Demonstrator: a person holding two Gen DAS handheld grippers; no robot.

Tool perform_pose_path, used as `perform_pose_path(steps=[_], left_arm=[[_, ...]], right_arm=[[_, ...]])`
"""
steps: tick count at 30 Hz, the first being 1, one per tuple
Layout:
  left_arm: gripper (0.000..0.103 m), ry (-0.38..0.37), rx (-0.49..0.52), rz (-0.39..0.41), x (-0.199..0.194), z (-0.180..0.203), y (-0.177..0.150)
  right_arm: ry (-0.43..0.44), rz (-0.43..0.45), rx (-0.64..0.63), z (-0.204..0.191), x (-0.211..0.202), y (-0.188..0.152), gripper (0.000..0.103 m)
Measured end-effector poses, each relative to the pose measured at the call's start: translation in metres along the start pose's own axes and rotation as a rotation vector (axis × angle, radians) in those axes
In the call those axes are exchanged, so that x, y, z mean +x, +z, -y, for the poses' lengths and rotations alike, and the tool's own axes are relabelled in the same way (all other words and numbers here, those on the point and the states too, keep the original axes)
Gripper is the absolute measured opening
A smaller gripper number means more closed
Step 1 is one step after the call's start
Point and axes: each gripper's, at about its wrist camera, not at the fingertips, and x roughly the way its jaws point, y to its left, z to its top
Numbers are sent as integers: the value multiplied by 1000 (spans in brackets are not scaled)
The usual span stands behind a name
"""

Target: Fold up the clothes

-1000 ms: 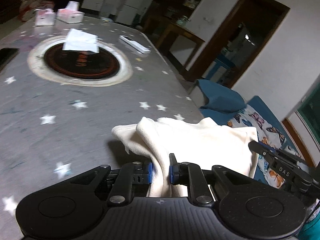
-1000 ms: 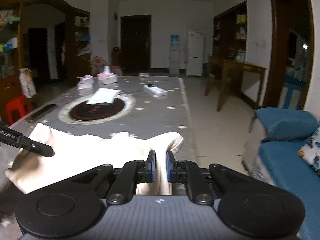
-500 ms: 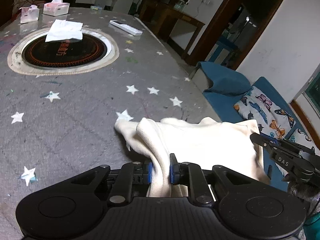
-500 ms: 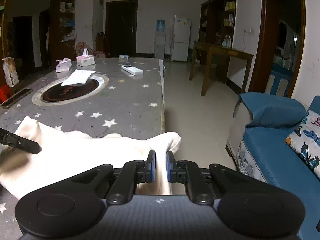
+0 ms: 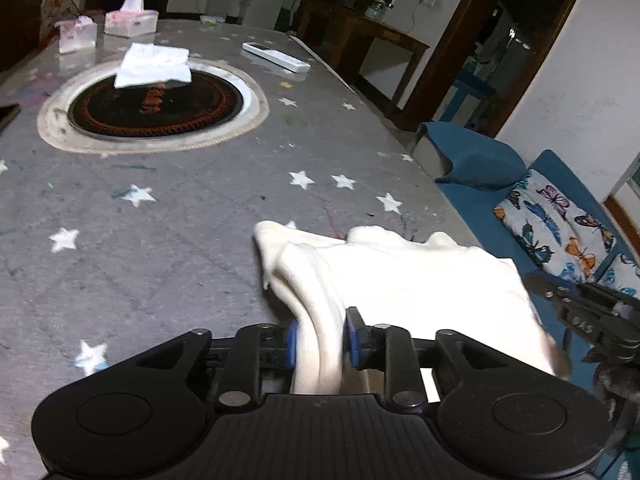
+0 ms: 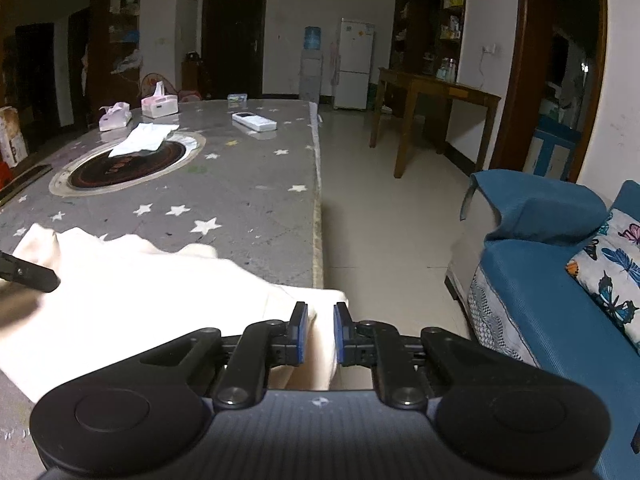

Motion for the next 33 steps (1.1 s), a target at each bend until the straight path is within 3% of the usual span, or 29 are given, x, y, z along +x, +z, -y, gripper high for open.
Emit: perform_pose_path(steps=[11,15,22,33], left_arm=[[26,62,-23,54,-14,-13,11],[25,33,-7,72,-18,-7,14],[23,-35,63,50,4,22,21],[22,-5,86,11,42,30,26]], right_arm=[[126,4,-4,-28,9,16,14],[158,-8,8,-38,20,17,14],[158,-28,4,-48,34,14,15],[145,-21,-22,-51,42,15,16]])
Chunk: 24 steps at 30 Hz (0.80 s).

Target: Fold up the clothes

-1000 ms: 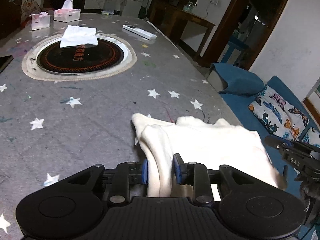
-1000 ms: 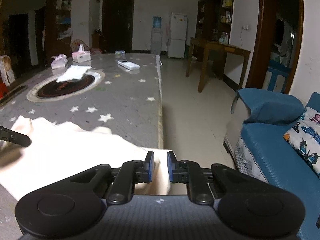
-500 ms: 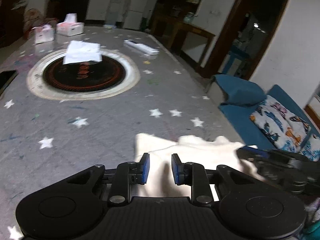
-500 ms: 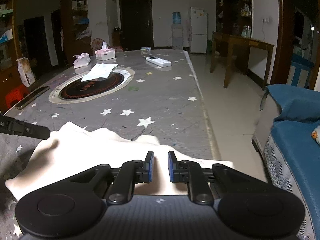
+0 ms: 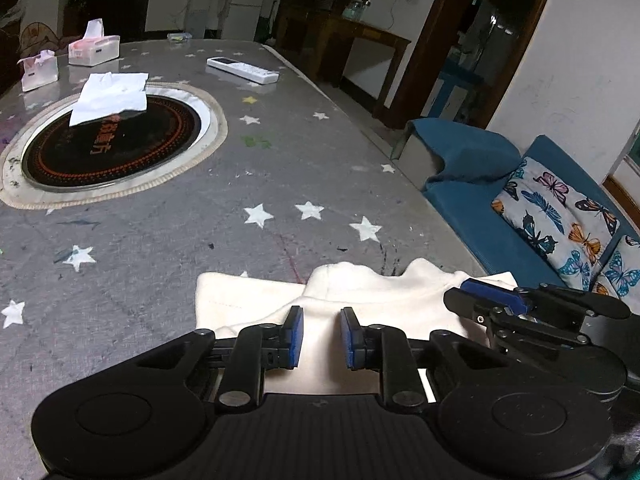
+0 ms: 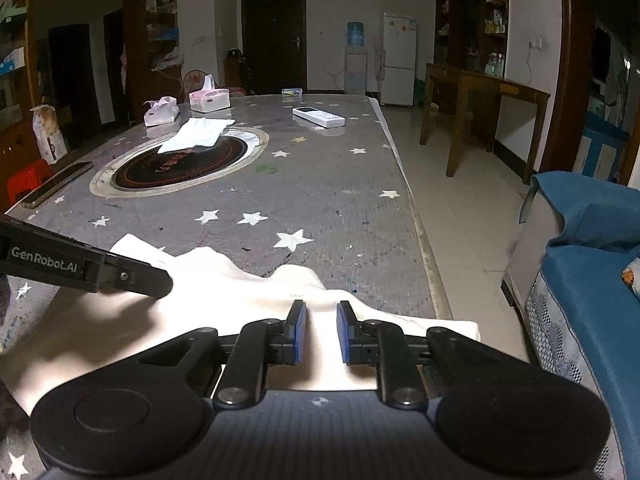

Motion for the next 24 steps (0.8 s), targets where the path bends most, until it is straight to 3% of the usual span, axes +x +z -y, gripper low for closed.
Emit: perform_pose_path(steps=[2,4,8,10,24], left_arm=[[22,4,3,1,-2,1,0],[23,8,8,2,-5,3,-1],[23,11,21,9,-14,7,-6],[25,11,26,11,-18,8,-9],[27,-27,89,49,-65,19,-60]], right_arm=[[-2,1,-4,0,-1,1,18],[-8,6,-9,-1,-5,1,30],[-14,24,-27,-9,-17,0,37],[-3,27,-34,-14,-23,-3,48],[37,22,-43,-41,-63,-37,63]])
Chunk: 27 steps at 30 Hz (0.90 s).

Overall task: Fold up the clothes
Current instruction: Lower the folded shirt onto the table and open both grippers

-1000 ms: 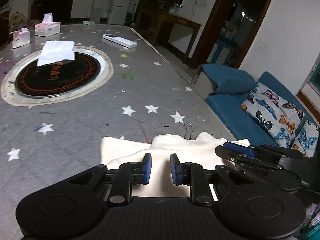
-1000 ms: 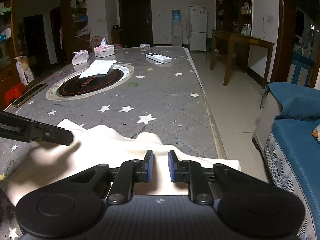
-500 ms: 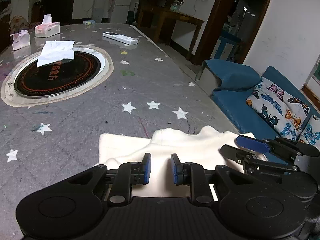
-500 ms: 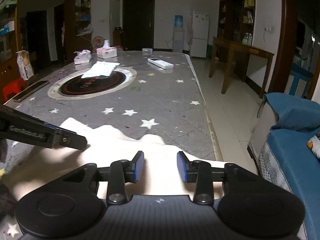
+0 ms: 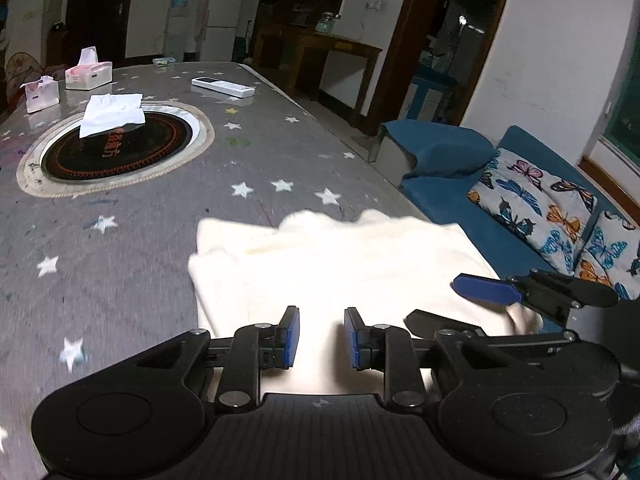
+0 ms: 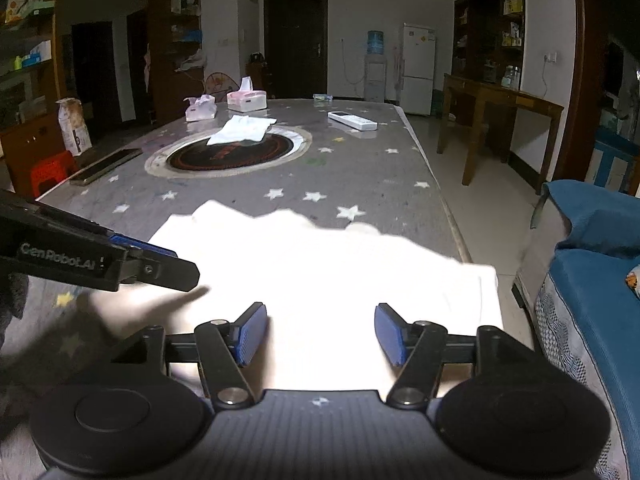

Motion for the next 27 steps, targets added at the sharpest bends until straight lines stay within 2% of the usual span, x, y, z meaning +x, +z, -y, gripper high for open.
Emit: perform_pose_path(steps=[5,9,13,18,23,27], left_arm=[[34,8,50,28,-10,6,-17],[34,24,90,45,-12,11,-23],[36,13,88,55,-18,13,-26],[37,22,93,64,-21,13,-34],[37,15,53,75,-25,8,-34],[39,19,59,67,-25,9,-36]], right_arm=[[-20,17,-14,-7,-16,-14,65],[-34,35,-14,-10,-28,-22,67],[-36,57,-7,-13,-38,-24,70],[-36,32,-4,-13,-32,-29,71],[-37,59,22,-13,-38,-25,73],[-47,31,23,-13,-32,-28,76]])
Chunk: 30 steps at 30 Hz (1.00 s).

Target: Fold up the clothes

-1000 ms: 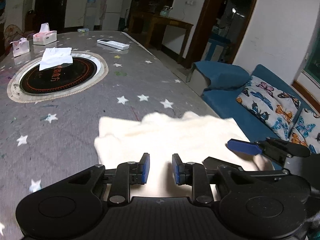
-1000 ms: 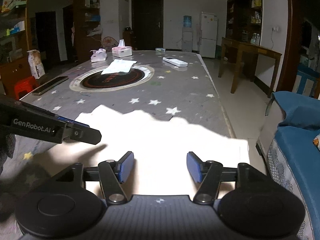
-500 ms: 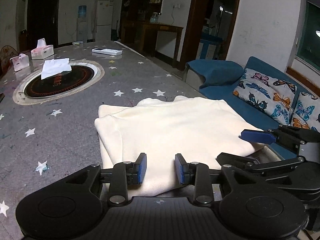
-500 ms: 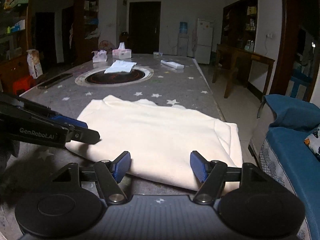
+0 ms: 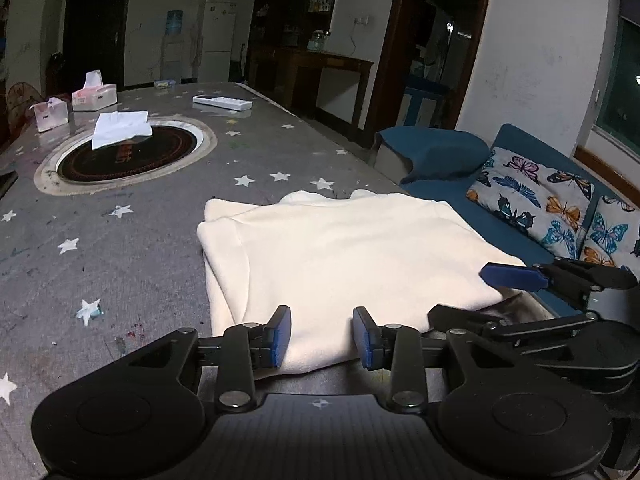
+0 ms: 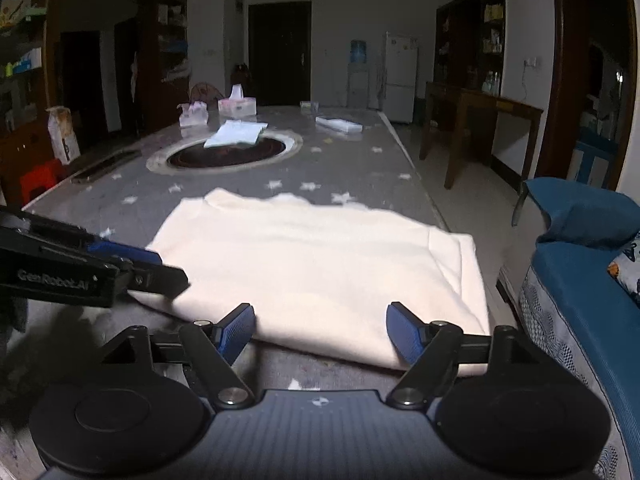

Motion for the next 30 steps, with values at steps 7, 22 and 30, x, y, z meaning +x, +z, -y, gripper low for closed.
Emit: perform_pose_path(steps=[7,22,30], left_arm=[[52,-3,-37,11,-14,-6,2],[80,94,-74,45,-57,-33,-21],[96,147,-102,54,-74,-44,-32]], right_arm=[[-1,0,10,-3,-5,1,94],[-41,4,4,-17,-18,5,103],[-25,-31,25,-24,-20,-1,103]])
